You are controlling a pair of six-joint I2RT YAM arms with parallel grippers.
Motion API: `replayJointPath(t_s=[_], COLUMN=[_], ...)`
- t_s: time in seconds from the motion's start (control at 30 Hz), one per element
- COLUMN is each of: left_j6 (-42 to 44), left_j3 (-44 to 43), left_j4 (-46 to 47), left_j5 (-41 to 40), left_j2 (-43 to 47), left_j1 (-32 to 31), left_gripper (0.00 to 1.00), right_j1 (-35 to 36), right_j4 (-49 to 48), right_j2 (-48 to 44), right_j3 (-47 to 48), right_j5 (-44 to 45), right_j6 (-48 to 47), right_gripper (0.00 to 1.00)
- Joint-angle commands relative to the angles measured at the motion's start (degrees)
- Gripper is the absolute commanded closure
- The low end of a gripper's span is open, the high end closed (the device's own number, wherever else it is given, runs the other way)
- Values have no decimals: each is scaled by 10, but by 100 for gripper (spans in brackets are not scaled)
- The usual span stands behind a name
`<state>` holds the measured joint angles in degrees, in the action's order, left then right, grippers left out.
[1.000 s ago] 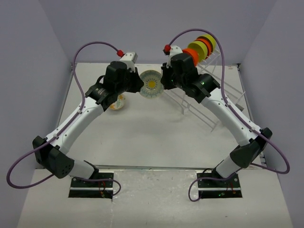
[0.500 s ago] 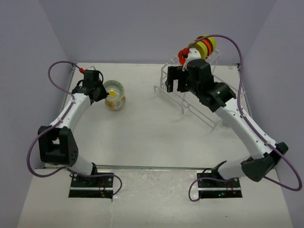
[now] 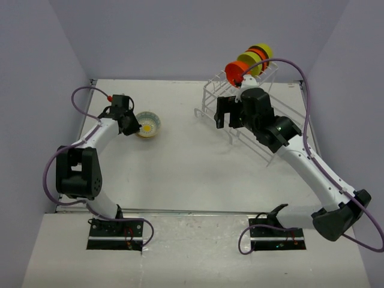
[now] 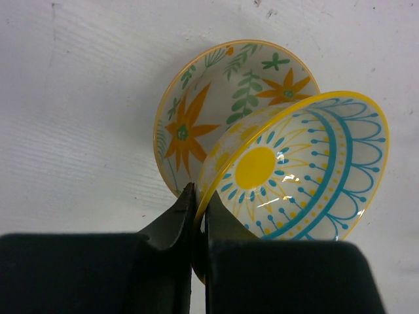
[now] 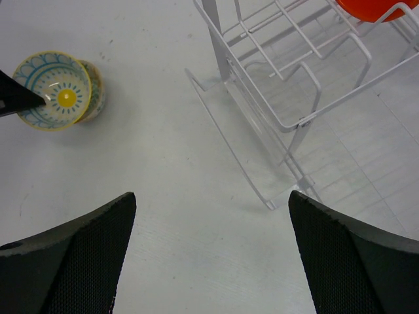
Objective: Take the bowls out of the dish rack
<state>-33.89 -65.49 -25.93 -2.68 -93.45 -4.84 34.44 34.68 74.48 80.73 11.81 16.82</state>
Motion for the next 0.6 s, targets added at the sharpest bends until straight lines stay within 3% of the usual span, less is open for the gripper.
replayJointPath(t_s=[0.0, 0.3, 0.43, 0.47, 0.57], left_j6=[-11, -23, -28, -28, -25], left_j3=[-10, 1, -1, -3, -8], left_j4=[62, 80, 76, 74, 65], left_j5=[43, 38, 32, 32, 37], left_j2=[-8, -33, -20, -10, 19], left_j1=[7, 14, 17, 17, 17], left_gripper=[100, 90, 73, 62, 46], right_j1=[-2, -2, -2, -2, -3], right_j4=[-31, -29, -28, -28, -15], right_j2=[-52, -85, -96, -95, -78], right_j3=[-5, -32, -31, -29, -8], right_j5=[-14, -29, -29, -28, -12], right_j6=[-6, -7, -13, -16, -32], right_gripper=[1, 1, 1, 1, 1])
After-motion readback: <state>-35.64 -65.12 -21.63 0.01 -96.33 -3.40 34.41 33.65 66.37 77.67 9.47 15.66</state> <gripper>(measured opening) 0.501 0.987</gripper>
